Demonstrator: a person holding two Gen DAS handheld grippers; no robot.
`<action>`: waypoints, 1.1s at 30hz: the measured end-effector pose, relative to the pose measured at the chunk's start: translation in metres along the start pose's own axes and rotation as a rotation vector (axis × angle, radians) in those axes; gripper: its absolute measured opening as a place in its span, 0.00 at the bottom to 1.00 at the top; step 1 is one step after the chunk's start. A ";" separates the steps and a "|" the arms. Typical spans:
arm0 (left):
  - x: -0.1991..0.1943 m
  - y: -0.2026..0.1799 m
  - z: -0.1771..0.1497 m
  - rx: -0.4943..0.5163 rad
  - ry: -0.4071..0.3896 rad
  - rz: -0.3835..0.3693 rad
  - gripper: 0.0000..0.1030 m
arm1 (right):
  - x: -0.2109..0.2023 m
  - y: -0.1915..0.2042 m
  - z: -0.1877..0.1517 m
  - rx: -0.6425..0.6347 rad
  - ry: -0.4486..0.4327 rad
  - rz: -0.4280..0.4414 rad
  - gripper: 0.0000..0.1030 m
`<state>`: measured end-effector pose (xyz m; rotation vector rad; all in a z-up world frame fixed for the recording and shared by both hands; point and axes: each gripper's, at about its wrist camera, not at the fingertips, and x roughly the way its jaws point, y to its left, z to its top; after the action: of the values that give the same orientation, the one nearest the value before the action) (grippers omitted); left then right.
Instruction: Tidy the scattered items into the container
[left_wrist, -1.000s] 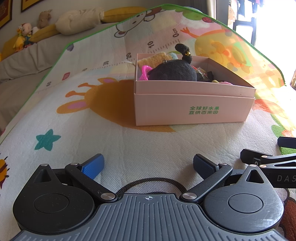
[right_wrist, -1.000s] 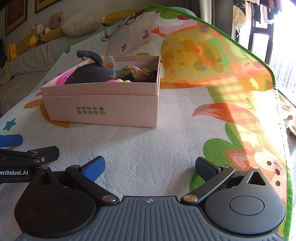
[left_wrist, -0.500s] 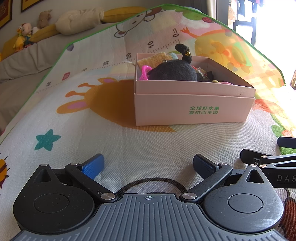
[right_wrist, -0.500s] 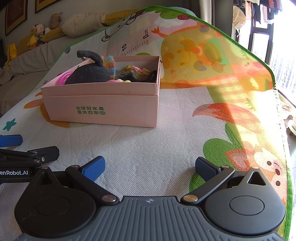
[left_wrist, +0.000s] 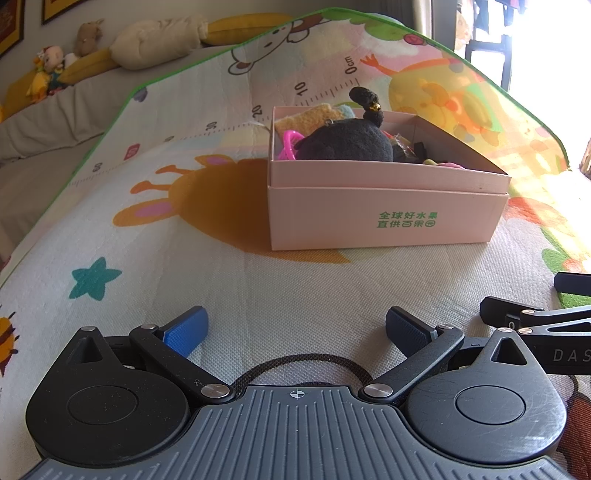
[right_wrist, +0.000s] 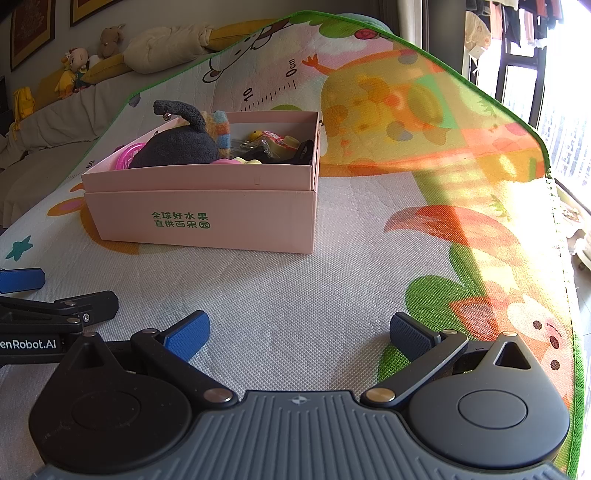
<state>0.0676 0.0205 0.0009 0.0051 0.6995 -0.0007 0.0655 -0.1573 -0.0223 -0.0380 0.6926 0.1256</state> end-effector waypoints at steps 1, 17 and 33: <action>0.000 0.000 0.000 0.000 0.000 0.000 1.00 | 0.000 0.000 0.000 0.000 0.000 0.000 1.00; 0.000 -0.001 0.007 -0.009 0.072 0.002 1.00 | 0.000 0.000 0.000 0.000 0.000 0.000 1.00; -0.005 -0.002 0.002 -0.002 0.060 -0.003 1.00 | -0.001 0.000 0.000 0.000 0.000 0.000 1.00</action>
<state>0.0652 0.0187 0.0057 0.0018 0.7596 -0.0031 0.0650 -0.1578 -0.0217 -0.0382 0.6925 0.1256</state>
